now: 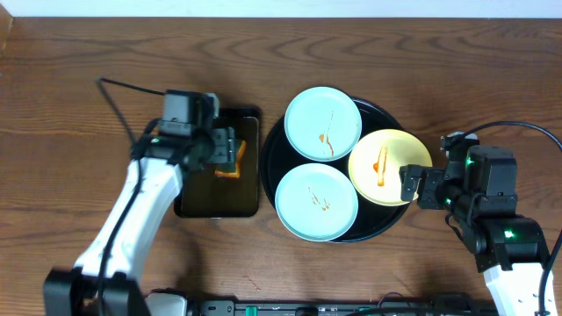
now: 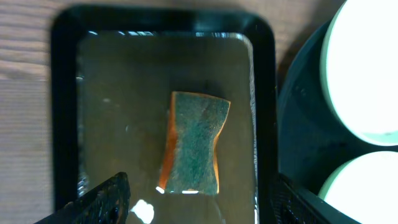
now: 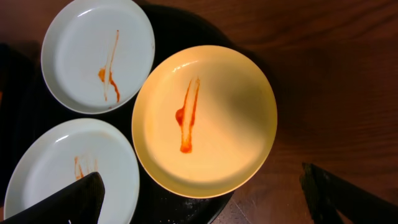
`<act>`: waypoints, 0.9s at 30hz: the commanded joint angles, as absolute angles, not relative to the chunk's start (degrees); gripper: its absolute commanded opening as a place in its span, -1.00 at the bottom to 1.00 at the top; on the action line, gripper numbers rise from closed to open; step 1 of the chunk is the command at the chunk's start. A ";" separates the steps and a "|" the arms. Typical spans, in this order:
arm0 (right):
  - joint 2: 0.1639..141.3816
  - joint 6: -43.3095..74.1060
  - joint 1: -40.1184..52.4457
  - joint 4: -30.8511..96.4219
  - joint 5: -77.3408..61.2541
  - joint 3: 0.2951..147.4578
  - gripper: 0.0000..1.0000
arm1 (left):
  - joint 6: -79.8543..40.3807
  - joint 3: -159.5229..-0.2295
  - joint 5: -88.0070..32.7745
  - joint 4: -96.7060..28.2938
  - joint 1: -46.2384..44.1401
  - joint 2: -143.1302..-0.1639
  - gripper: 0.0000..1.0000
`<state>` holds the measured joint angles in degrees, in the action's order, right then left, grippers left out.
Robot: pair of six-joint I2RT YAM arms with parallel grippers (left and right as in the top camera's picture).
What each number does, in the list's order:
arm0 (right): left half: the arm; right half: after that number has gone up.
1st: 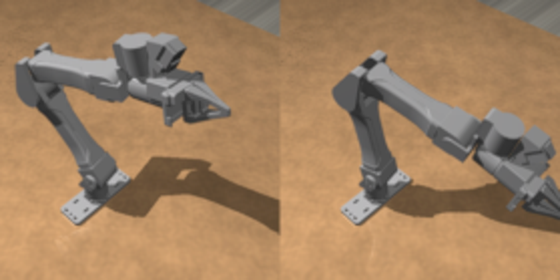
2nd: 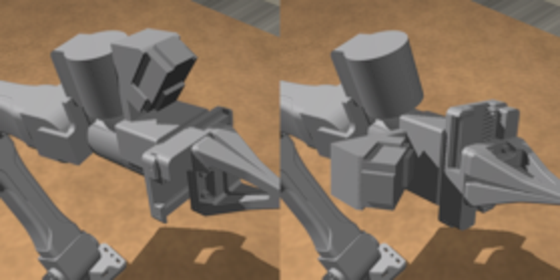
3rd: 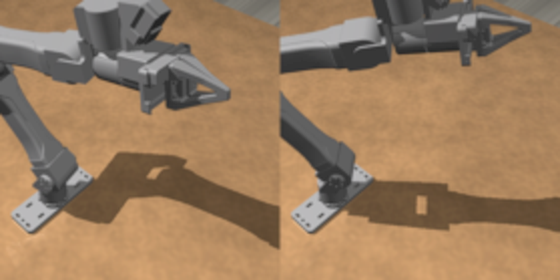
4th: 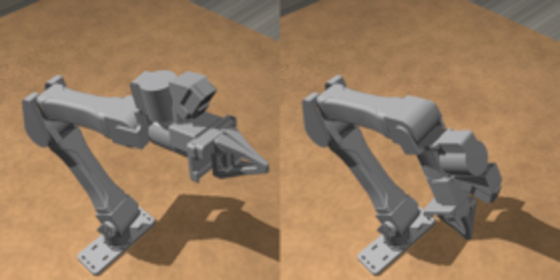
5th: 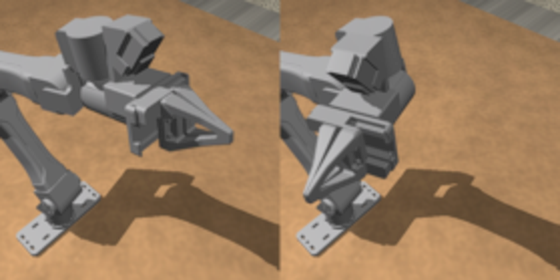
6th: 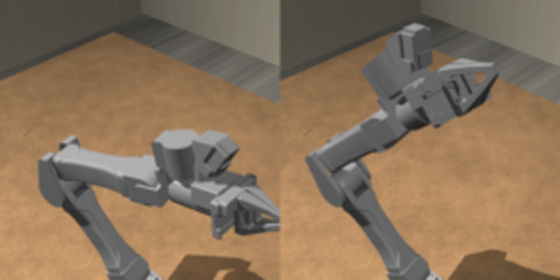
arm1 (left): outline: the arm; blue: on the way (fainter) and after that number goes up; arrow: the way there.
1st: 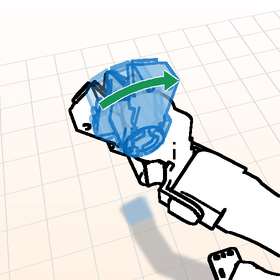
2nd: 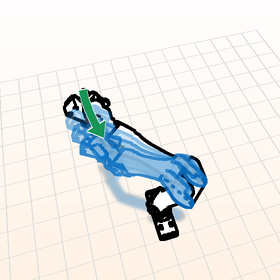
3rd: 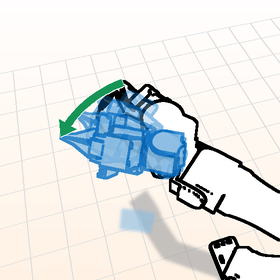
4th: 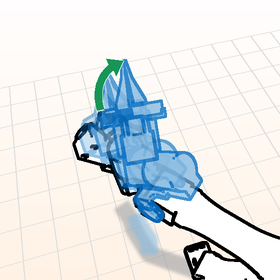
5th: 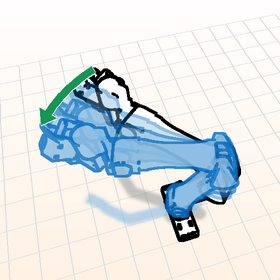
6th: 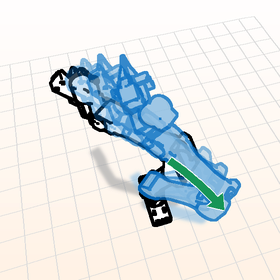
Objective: Clean dirty plates on tray and stack at the side
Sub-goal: 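Reach the left gripper down to the orange-green sponge in the tray, then close the left gripper on the sponge and lift it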
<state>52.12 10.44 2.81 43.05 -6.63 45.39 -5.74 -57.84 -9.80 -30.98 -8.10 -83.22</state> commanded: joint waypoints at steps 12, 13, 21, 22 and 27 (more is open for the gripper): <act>52.10 10.24 3.42 43.09 -6.90 46.83 0.99 | -4.32 -58.83 -7.64 -26.52 -11.55 -98.39 0.34; 52.10 10.24 3.42 43.09 -6.90 46.83 0.99 | -4.29 -58.83 -7.64 -26.41 -11.55 -98.94 0.30; 52.10 10.24 3.42 43.07 -6.90 46.83 0.98 | -4.32 -58.83 -6.57 -26.02 -11.55 -99.98 -0.32; 52.07 10.24 3.42 43.07 -6.90 46.83 0.98 | -4.36 -58.72 -6.59 -26.00 -11.55 -99.98 -0.34; 52.07 10.24 3.42 43.00 -6.90 46.83 0.98 | -4.58 -55.90 -6.57 -23.83 -11.66 -100.09 -0.33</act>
